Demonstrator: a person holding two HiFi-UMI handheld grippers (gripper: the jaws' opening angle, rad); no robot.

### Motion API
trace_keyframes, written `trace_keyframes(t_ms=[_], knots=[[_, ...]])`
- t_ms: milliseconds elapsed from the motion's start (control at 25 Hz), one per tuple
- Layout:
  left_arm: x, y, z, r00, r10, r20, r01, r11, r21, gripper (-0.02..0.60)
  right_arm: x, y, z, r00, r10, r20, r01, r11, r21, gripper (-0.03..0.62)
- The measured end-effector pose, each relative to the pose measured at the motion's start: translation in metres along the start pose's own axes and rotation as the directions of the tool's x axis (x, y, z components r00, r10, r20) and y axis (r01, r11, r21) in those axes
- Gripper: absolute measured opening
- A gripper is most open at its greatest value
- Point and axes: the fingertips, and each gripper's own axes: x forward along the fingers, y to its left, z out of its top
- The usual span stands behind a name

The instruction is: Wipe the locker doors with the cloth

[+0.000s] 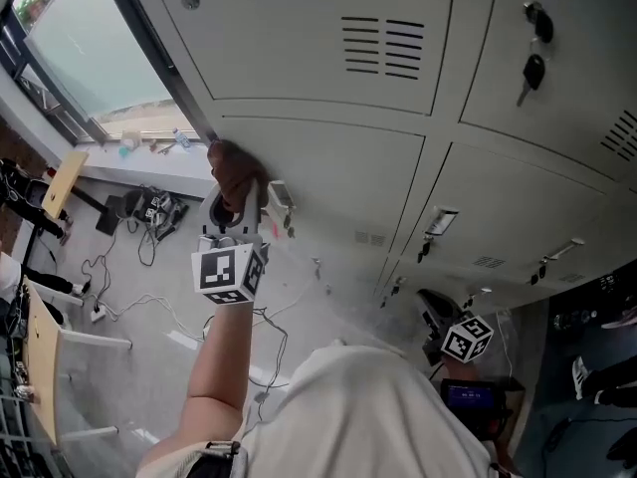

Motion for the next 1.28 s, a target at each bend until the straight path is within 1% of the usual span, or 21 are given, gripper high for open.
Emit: trace_keyframes(t_ms=[80,160,280,360,400,480,560,640,720,760,840,880,920,1040,1160,1200,1280], knots=[[0.007,-0.002,0.031,0.998,-0.007,0.057,0.005,1.0,0.021,0.112,0.0,0.0,-0.001,1.0,-0.003,0.0,0.003,1.0,0.004,0.029],[0.012,-0.016,0.054,0.996,-0.044,0.081,0.04,0.998,0.053,0.112,-0.001,-0.001,-0.003,1.0,-0.009,0.002,0.009,1.0,0.011,0.029],[0.014,-0.052,0.073,0.989,-0.121,0.084,0.112,0.988,0.104,0.112,-0.004,-0.001,-0.007,1.0,-0.016,0.006,0.016,1.0,0.024,0.029],[0.015,-0.077,0.081,0.983,-0.16,0.088,0.151,0.983,0.104,0.112,-0.006,-0.001,-0.01,1.0,-0.023,0.007,0.023,0.999,0.032,0.029],[0.016,-0.089,0.086,0.979,-0.175,0.103,0.165,0.981,0.098,0.112,-0.007,-0.002,-0.012,1.0,-0.027,0.007,0.026,0.999,0.033,0.029],[0.018,-0.11,0.098,0.97,-0.2,0.137,0.188,0.978,0.091,0.112,-0.004,-0.006,-0.011,1.0,-0.025,0.008,0.025,0.999,0.024,0.029],[0.021,-0.13,0.112,0.96,-0.231,0.156,0.216,0.971,0.106,0.112,0.001,-0.011,-0.009,1.0,-0.021,0.011,0.021,1.0,0.013,0.029],[0.026,-0.152,0.129,0.941,-0.283,0.187,0.258,0.955,0.149,0.112,0.002,-0.011,-0.006,1.0,-0.021,0.014,0.021,1.0,0.011,0.029],[0.029,-0.181,0.138,0.923,-0.333,0.191,0.296,0.935,0.197,0.112,-0.002,-0.009,0.001,1.0,-0.012,0.012,0.012,1.0,0.013,0.029],[0.027,-0.198,0.137,0.915,-0.362,0.179,0.32,0.92,0.227,0.112,-0.007,-0.01,0.002,1.0,-0.007,0.007,0.007,1.0,0.012,0.029],[0.024,-0.23,0.129,0.894,-0.425,0.144,0.374,0.884,0.281,0.112,-0.016,-0.013,0.002,1.0,-0.003,0.002,0.002,1.0,0.011,0.029],[0.022,-0.241,0.123,0.887,-0.442,0.13,0.391,0.872,0.294,0.112,-0.02,-0.013,0.0,1.0,-0.003,0.002,0.003,1.0,0.017,0.029],[0.02,-0.246,0.115,0.886,-0.449,0.121,0.401,0.869,0.29,0.112,-0.023,-0.012,-0.002,1.0,-0.003,0.004,0.003,1.0,0.024,0.029],[0.012,-0.252,0.081,0.891,-0.449,0.072,0.422,0.875,0.236,0.112,-0.029,-0.009,-0.005,1.0,0.012,0.003,-0.012,0.999,0.033,0.029],[0.003,-0.264,0.037,0.884,-0.467,-0.012,0.457,0.859,0.229,0.112,-0.031,-0.008,-0.008,0.999,0.052,-0.011,-0.051,0.998,0.027,0.029],[0.0,-0.269,0.023,0.881,-0.471,-0.038,0.468,0.857,0.215,0.112,-0.032,-0.008,-0.011,0.998,0.065,-0.017,-0.064,0.998,0.026,0.029],[-0.004,-0.276,-0.009,0.878,-0.468,-0.101,0.478,0.866,0.148,0.112,-0.035,-0.012,-0.015,0.996,0.088,-0.027,-0.087,0.996,0.03,0.029]])
